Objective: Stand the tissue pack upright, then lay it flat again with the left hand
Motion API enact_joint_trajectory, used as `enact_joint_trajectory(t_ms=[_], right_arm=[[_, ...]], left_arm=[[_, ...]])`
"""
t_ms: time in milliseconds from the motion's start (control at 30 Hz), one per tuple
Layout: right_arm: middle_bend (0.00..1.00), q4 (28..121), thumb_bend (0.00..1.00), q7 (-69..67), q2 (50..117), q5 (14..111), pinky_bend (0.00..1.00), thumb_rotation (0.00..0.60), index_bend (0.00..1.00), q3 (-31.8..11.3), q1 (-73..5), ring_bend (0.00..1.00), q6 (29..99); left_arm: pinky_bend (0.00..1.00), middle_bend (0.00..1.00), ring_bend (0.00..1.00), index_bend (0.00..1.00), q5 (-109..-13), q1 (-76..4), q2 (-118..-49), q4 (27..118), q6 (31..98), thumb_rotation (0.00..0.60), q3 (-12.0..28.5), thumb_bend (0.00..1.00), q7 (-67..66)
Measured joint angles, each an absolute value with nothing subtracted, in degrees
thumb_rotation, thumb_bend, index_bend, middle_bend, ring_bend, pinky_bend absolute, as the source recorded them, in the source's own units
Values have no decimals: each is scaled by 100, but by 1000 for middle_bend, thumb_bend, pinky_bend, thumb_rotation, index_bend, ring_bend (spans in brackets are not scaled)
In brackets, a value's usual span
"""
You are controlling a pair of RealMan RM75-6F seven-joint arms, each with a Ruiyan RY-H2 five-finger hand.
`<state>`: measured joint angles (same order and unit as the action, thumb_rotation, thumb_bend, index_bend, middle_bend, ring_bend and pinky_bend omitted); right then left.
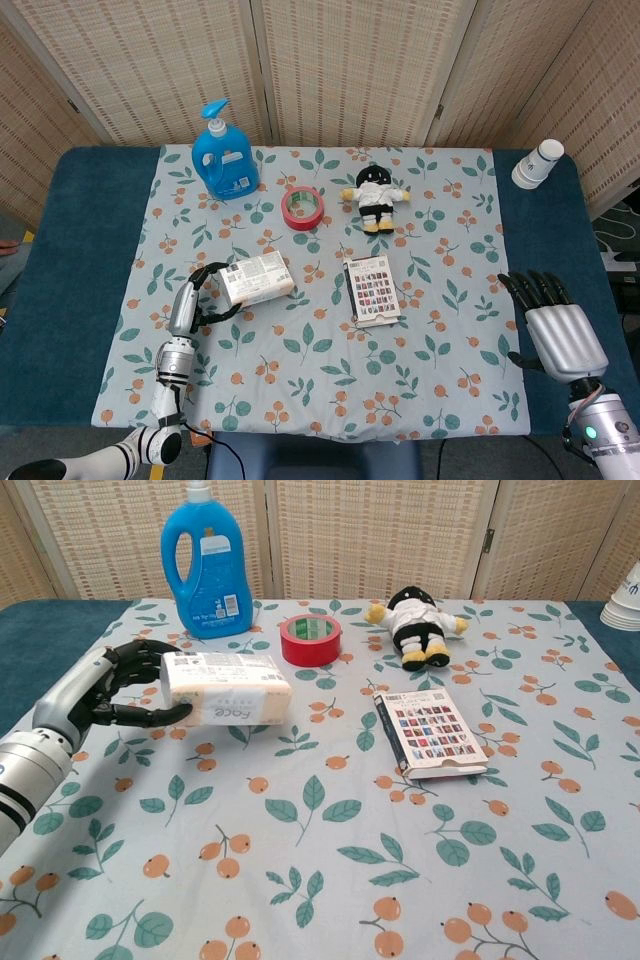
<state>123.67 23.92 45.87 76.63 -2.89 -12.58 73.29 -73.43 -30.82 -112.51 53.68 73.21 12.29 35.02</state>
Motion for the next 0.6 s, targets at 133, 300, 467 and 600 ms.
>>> enact_joint_trajectory(t_ms=[133,300,467,600], right_arm=[[58,12355,66,2436,4619,7615,29,600,43,-284,-1284,0,7300],[58,12343,66,2467,4643,7580,28,600,43,-280,-1295,0,7301],[58,12341,66,2494,4657,7574,28,600,43,-269,-1308,0,7292],[58,12339,66,2501,4664,7579,28,600,43,-261,-1309,0,7302]], left_arm=[[142,493,211,364,-7342,-3026,-11305,5222,7211,600,1230,267,3545],[142,492,211,362,-7398,-2973,-11378,5054,7134,600,1225,268,3602],[142,479,204,346,-7458,-2938,-11412,4983,7073,600,1225,267,3633],[141,416,156,255,-7472,-2909,-11401,4983,6991,600,1210,249,3619]])
